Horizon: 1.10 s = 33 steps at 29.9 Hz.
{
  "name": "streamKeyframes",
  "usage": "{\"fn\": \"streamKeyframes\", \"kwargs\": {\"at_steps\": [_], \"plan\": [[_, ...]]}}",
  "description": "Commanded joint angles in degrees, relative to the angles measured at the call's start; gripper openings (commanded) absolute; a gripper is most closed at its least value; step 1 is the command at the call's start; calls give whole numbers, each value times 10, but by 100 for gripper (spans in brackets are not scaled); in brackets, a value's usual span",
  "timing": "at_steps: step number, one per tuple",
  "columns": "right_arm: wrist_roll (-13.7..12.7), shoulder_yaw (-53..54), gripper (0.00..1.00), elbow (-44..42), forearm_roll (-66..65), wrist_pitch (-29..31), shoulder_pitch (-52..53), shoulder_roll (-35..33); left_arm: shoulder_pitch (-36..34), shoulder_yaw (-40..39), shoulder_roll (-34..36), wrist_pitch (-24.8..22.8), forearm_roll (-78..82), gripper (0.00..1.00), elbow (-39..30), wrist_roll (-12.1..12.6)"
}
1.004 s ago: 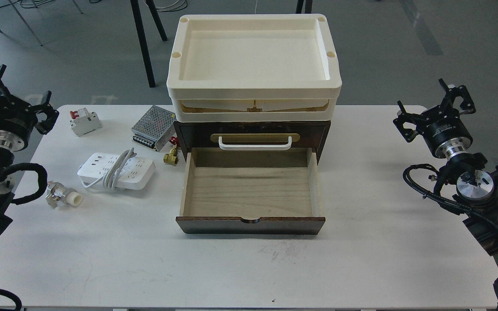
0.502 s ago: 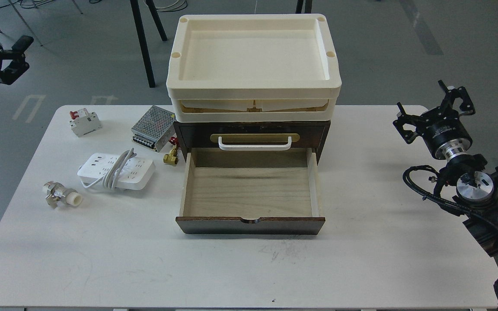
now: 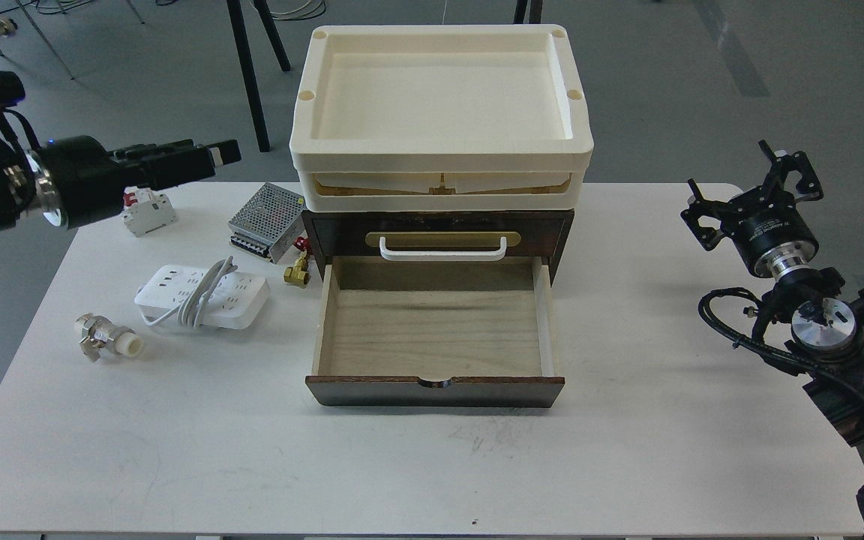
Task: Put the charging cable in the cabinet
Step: 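Lower the left gripper onto the white power strip and grasp it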
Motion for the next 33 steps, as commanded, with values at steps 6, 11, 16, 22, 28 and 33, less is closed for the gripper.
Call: {"fn": "streamKeyframes", "kwargs": {"at_steps": [6, 11, 16, 22, 28, 33], "plan": [[0, -2, 100, 0, 0, 0, -1, 0, 4, 110, -70, 70, 156, 95, 65, 22], [0, -2, 100, 0, 0, 0, 0, 0, 4, 125, -129, 71, 158, 95, 167, 21], [-1, -2, 100, 0, 0, 0, 0, 0, 4, 147, -167, 85, 157, 85, 239, 18], [-1, -3, 100, 0, 0, 0, 1, 0, 4, 171, -170, 92, 151, 66, 260, 22], [-1, -3, 100, 0, -1, 0, 1, 0, 4, 173, -173, 107, 150, 67, 278, 22], [-1, -3, 100, 0, -1, 0, 1, 0, 4, 173, -173, 108, 150, 68, 286, 21]]}}
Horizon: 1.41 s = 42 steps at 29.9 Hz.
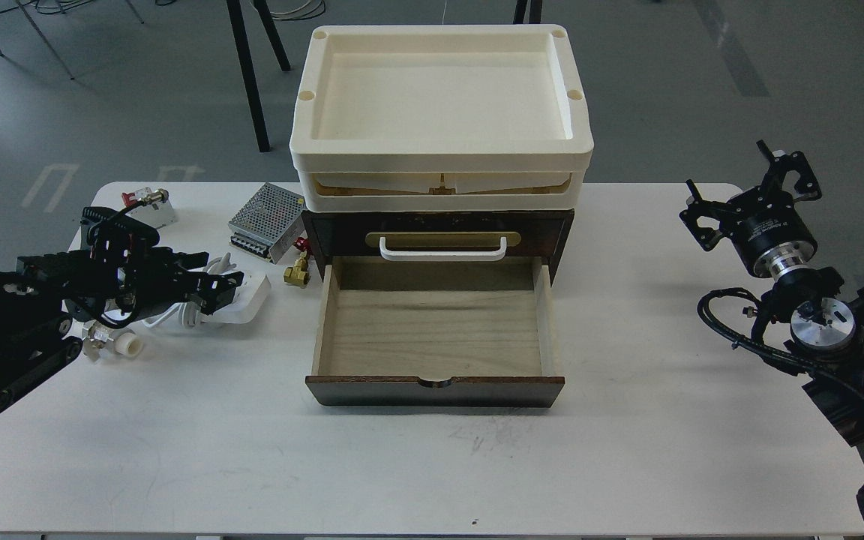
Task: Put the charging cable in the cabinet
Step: 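Lower the left gripper onto the white power strip and grasp it, then lift the power strip with the left gripper up over the cabinet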
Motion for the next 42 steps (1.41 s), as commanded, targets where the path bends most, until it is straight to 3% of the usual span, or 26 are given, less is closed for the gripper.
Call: {"fn": "streamKeyframes", "kwargs": {"at_steps": [1, 8, 14, 20, 28, 36, 42], "plan": [[0, 0, 100, 0, 0, 0, 0, 0, 0, -1, 0, 1, 0, 68, 8, -2], [0, 0, 100, 0, 0, 0, 0, 0, 0, 2, 0, 26, 6, 68, 14, -2], [0, 0, 100, 0, 0, 0, 0, 0, 0, 24, -12, 28, 2, 67, 60, -9], [0, 0, 100, 0, 0, 0, 0, 0, 1, 66, -19, 44, 3, 50, 64, -35], [0, 0, 100, 0, 0, 0, 0, 0, -5, 68, -19, 45, -2, 16, 65, -31], [0, 0, 100, 0, 0, 0, 0, 0, -14, 64, -13, 45, -27, 5, 64, -34], [0, 0, 100, 0, 0, 0, 0, 0, -49, 65, 36, 45, -60, 5, 50, -43]]}}
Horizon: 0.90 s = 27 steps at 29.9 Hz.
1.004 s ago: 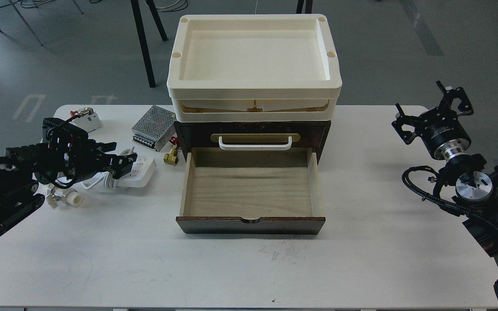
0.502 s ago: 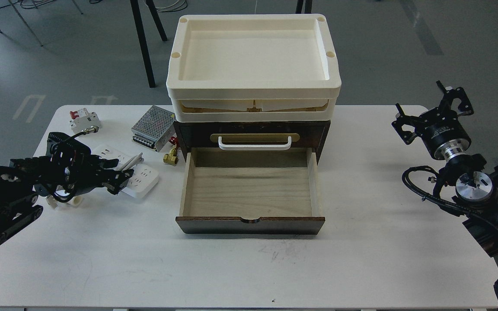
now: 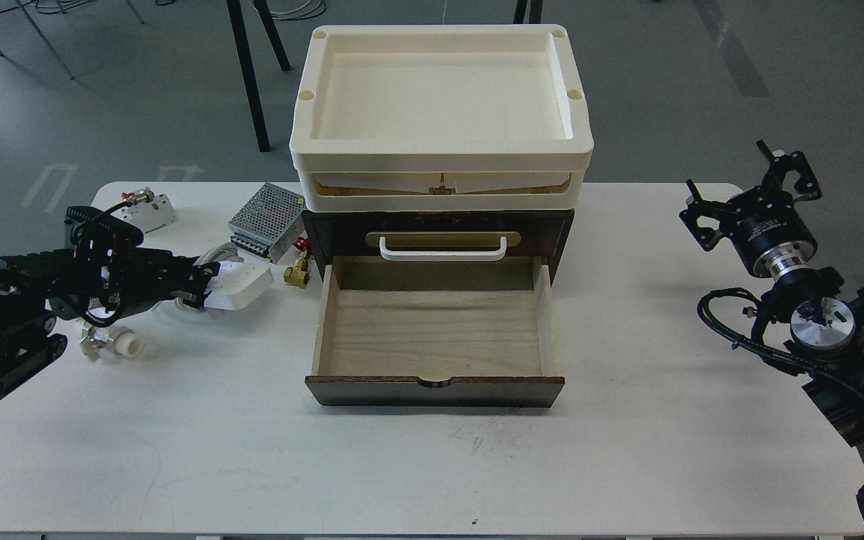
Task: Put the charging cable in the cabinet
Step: 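Lift the power strip with the left gripper up over the cabinet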
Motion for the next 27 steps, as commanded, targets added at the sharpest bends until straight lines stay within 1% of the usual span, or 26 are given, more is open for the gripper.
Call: {"fn": "streamKeyframes", "kwargs": {"at_steps": [1, 6, 9, 12, 17, 20, 22, 24, 26, 27], "plan": [[0, 0, 100, 0, 0, 0, 0, 0, -20, 0, 44, 1, -7, 5, -20, -10], [0, 0, 100, -1, 0, 0, 0, 0, -71, 2, 116, 0, -7, 5, -63, -17], [0, 0, 100, -1, 0, 0, 0, 0, -125, 1, 160, -6, -7, 5, -99, -26], [0, 0, 100, 0, 0, 0, 0, 0, -182, 0, 195, -20, -8, 5, -150, -29], [0, 0, 100, -1, 0, 0, 0, 0, -285, -6, 255, -53, -8, 5, -260, -24], [0, -1, 100, -1, 0, 0, 0, 0, -334, -16, 266, -73, -8, 5, -332, -22], [0, -1, 100, -1, 0, 0, 0, 0, -351, -31, 272, -95, -8, 4, -395, -20], [0, -1, 100, -1, 0, 0, 0, 0, -355, -49, 275, -125, -7, 3, -457, -7], [0, -1, 100, -1, 0, 0, 0, 0, -359, -58, 269, -148, -7, 3, -491, 10], [0, -1, 100, -3, 0, 0, 1, 0, -364, -61, 264, -155, -7, 3, -503, 12]]}}
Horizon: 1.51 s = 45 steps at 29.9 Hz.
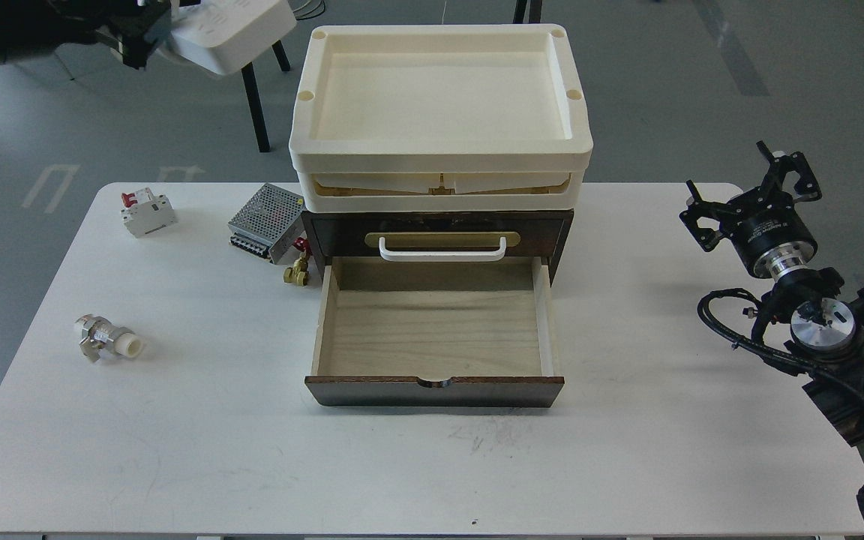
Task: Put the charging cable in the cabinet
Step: 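Lift the power strip with the left gripper up over the cabinet, then lower the power strip into the open drawer with the left gripper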
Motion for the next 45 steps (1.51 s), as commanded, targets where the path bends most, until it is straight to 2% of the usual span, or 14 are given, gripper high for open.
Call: {"fn": "streamKeyframes", "kwargs": {"at_steps": [1, 5, 11, 16, 19, 22, 25, 32, 43, 45], "plan": [[0, 0, 100, -5, 0, 0, 3, 0, -13, -13, -21, -32, 1, 3, -62, 14], [0, 0, 100, -6, -11, 0, 4, 4, -15, -13, -83, -46, 1, 3, -105, 14], [1, 0, 100, -5, -12, 0, 4, 4, -4, -7, -191, -109, 1, 4, -151, 15], [0, 1, 100, -5, -12, 0, 4, 4, 51, -1, -292, -136, 2, 4, -153, 20], [0, 1, 100, -5, -12, 0, 4, 4, 106, 14, -330, -147, 9, 4, -149, 30], [1, 0, 100, -5, -12, 0, 4, 4, 167, 16, -342, -147, 43, 5, -137, 64], [0, 1, 100, -5, -12, 0, 4, 4, 227, 6, -341, -147, 81, 5, -107, 69], [1, 1, 100, -5, -12, 0, 4, 4, 275, -43, -335, -142, 87, 6, -82, 74], [1, 1, 100, -5, -12, 0, 4, 4, 297, -59, -344, -135, 91, 7, 24, 88], [0, 1, 100, -5, -12, 0, 4, 4, 299, -59, -346, -130, 92, 7, 40, 108]]}}
